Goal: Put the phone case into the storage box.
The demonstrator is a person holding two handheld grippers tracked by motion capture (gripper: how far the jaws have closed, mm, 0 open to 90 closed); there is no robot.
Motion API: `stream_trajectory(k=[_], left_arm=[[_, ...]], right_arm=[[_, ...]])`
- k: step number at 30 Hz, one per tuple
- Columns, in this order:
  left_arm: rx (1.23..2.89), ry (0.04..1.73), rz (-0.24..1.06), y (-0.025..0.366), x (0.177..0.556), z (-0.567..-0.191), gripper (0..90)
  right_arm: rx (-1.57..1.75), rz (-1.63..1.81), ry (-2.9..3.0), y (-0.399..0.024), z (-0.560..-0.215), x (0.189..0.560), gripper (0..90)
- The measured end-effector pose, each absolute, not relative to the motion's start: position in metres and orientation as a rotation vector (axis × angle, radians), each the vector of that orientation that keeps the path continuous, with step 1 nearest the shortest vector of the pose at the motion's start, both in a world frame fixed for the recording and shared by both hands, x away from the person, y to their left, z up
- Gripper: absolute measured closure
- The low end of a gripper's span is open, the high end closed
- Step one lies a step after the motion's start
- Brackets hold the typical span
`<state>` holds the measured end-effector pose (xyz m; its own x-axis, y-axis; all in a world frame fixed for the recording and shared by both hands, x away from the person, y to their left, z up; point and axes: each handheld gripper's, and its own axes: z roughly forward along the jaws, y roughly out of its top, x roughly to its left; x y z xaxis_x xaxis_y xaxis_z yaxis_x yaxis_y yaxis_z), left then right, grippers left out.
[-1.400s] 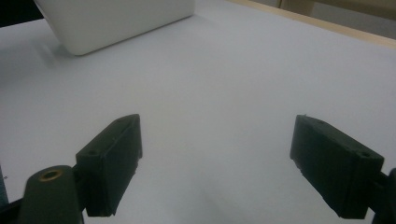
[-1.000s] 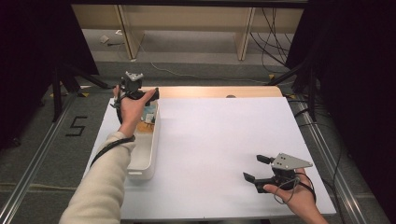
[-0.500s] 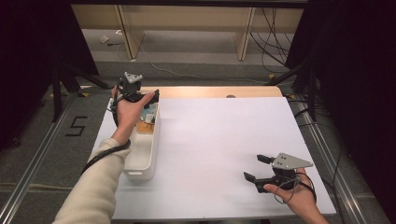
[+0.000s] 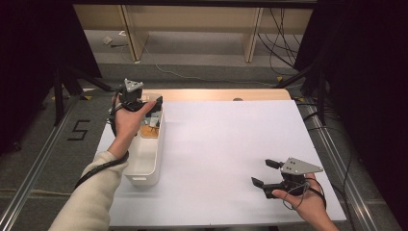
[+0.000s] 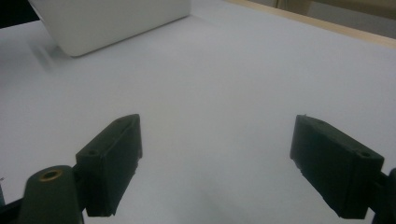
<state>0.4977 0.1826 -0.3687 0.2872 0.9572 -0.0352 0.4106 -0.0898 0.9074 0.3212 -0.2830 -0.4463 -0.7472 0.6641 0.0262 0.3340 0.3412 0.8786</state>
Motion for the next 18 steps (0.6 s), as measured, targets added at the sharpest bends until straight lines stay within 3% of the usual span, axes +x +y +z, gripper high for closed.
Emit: stream_trajectory(k=[18], left_arm=[[1.669,1.237,0.734,0.187,0.469,-0.368,5.5]], right_arm=[[0.887,1.367,2.270,-0.283,-0.446,0.321,17.6]])
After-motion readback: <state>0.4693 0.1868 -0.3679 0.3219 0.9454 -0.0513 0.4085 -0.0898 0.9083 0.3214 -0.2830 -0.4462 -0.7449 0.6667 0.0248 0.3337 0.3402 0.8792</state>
